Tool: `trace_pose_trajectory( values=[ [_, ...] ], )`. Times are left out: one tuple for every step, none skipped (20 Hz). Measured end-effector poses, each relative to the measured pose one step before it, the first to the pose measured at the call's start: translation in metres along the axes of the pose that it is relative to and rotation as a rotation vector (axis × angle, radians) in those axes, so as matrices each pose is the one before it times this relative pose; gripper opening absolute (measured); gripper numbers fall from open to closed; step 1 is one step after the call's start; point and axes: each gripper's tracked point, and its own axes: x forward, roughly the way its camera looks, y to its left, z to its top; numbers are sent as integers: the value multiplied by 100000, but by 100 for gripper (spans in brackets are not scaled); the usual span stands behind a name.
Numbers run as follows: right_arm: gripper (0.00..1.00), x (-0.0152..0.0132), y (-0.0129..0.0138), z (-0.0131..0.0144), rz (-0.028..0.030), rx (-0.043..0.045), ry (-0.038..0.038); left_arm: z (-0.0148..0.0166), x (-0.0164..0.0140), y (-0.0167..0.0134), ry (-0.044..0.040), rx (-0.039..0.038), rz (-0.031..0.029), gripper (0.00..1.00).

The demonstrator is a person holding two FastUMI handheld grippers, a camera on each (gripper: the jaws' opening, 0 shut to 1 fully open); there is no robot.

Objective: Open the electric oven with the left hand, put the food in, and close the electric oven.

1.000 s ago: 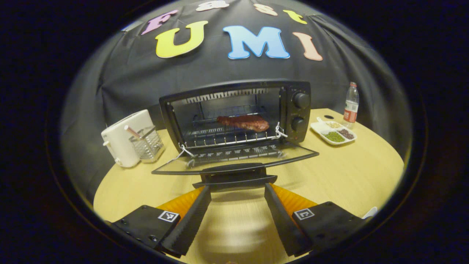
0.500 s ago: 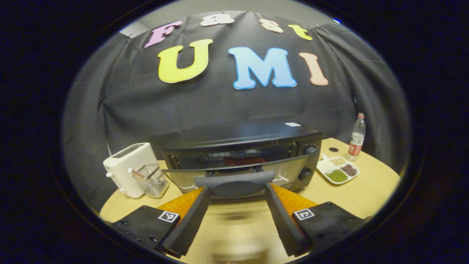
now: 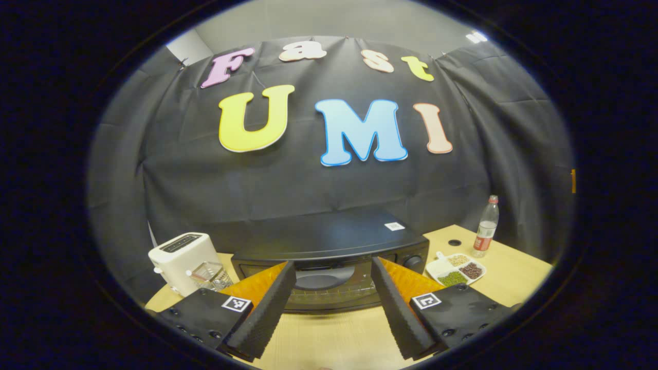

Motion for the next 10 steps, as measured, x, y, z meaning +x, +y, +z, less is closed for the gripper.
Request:
trace_pose_trajectory(
  values=[
    [98, -442, -68, 374, 1393, -358, -1206, 1123, -1715, -529, -1467, -1543, 607, 95],
    [98, -576, -105, 602, 2061, -588, -1526, 1150, -1882, -332, -2156, -1374, 1197, 95],
    [98, -502, -164, 347, 1871, -742, -1038, 958, -1907, -42, -1459, -824, 1797, 95],
    [98, -556, -44, 337, 2296, -555, -964, 812, -2010, 104, -1114, -381, 2458, 95],
    [98, -416, -258, 60, 1784, -729, -407, 683, -1902, 245, -582, 69, 2571, 95],
    [98, -608, -219, 225, 1400, -587, -646, 575, -1790, 426, -528, 282, 2670, 100],
    [98, -520, -62, 314, 1724, -375, -650, 686, -1847, 500, -692, -19, 2699, 100],
    [98, -579, 19, 328, 1358, -287, -829, 9, -1674, 657, -719, -393, 1871, 97],
    [98, -453, -161, 375, 569, -449, -905, 700, -1505, 429, -805, -449, 1506, 98],
    [98, -383, -23, 329, 614, -180, -916, 670, -1271, 566, -884, -203, 1245, 97]
  ],
)
